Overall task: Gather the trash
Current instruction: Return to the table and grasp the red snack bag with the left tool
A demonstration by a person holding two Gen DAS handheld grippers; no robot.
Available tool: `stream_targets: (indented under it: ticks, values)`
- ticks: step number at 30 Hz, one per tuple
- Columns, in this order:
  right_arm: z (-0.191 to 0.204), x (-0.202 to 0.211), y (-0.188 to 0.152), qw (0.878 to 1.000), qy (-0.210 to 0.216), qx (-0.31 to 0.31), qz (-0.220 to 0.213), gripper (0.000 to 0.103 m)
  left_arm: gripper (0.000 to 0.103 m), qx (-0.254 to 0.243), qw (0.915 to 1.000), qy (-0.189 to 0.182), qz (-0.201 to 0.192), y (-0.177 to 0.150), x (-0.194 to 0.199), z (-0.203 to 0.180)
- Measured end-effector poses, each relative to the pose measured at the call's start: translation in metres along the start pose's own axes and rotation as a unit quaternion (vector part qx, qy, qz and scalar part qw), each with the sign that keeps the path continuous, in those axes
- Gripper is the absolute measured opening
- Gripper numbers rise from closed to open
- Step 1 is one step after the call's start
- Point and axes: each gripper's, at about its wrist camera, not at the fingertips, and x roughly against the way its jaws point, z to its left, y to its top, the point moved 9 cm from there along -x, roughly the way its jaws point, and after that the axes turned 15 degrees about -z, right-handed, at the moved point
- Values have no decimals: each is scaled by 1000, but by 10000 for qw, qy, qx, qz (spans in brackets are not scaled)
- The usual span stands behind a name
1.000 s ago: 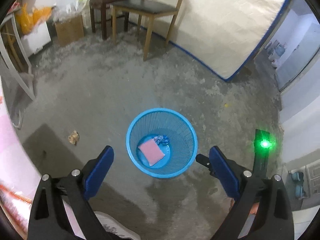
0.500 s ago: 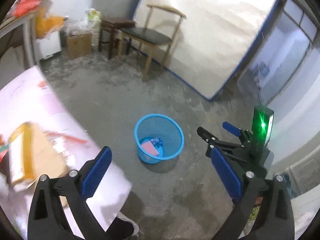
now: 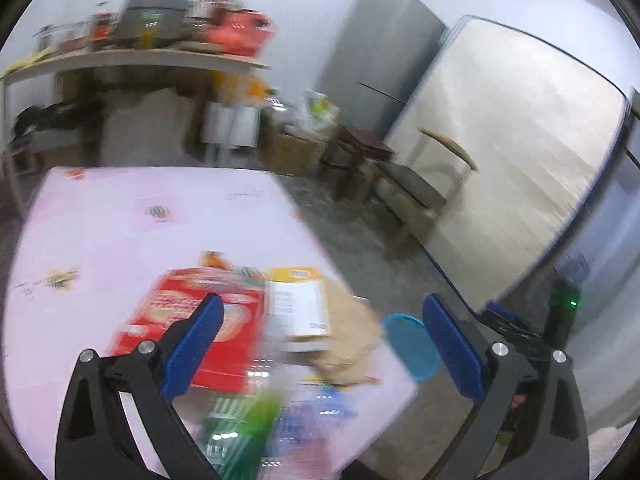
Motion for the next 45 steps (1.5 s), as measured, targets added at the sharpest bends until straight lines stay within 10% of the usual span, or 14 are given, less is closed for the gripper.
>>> stream_targets:
  ticks: [12, 24, 45]
  values:
    - [91, -79, -20, 9897, 794, -632, 1007, 95, 97, 1123, 9897, 152, 877, -19, -78, 154]
    - [114, -95, -35, 9879, 643, -508, 1317, 95, 85, 2723, 9361, -654, 2126, -67, -129, 186]
    - [113, -100, -32, 9878, 464, -667, 1326, 92, 16, 3295, 9164, -1121, 1975, -61, -131, 185]
